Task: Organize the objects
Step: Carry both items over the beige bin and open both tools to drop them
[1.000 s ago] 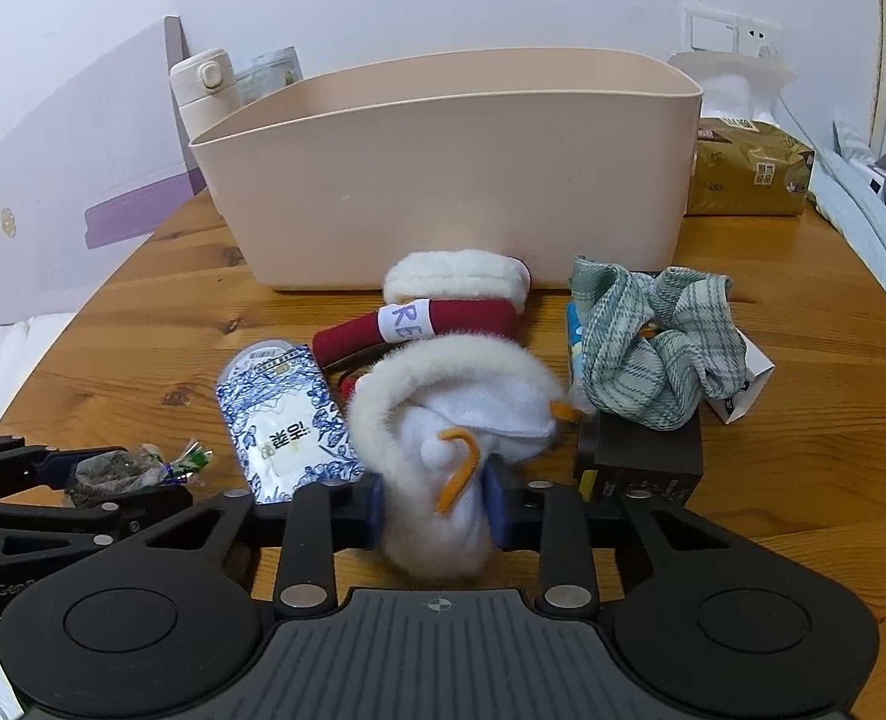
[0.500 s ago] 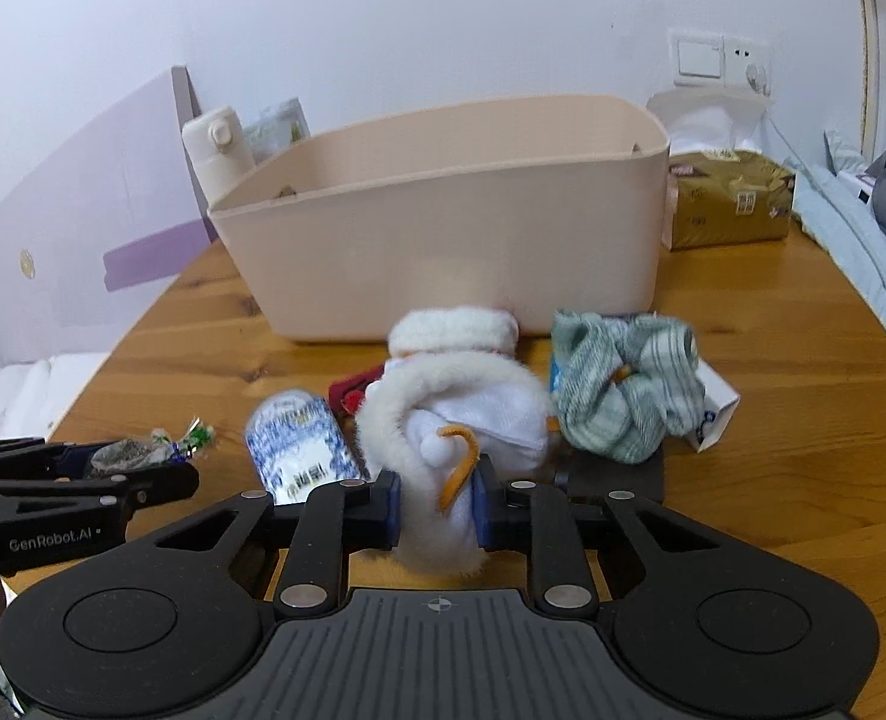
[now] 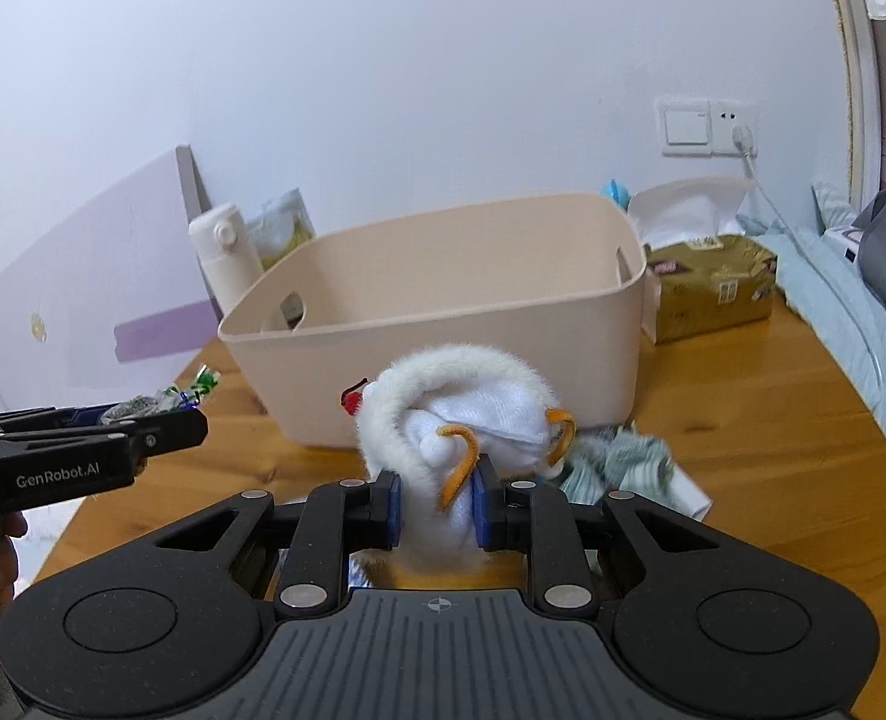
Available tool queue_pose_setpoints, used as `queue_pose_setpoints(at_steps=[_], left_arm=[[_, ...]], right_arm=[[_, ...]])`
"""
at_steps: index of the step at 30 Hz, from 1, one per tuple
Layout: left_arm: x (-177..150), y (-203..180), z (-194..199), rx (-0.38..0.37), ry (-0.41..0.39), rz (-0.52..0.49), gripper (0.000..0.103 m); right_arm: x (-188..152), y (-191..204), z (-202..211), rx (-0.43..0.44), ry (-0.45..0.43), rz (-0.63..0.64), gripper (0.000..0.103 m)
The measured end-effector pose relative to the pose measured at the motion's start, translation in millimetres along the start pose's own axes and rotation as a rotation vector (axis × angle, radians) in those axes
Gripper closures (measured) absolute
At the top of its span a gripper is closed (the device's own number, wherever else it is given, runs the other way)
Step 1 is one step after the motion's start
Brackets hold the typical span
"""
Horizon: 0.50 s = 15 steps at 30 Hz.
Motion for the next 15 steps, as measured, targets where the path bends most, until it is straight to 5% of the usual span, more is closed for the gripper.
queue_pose_setpoints(at_steps=[15], left_arm=[[68.3,0.0,-33.6,0.019,-0.081,-0.040,0.052]], right_arm=[[61.8,-14.6,-14.8,-0.017,-0.083,-0.021,0.082]])
Point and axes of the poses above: each gripper's, at about its wrist camera, not at the fingertips, and z roughly against the way its jaws point, y to its left, x to its top, the point moved 9 cm from there along -z, roughly the way its jaws point, and after that the axes turned 10 degrees about -x, right-handed, at the moved point
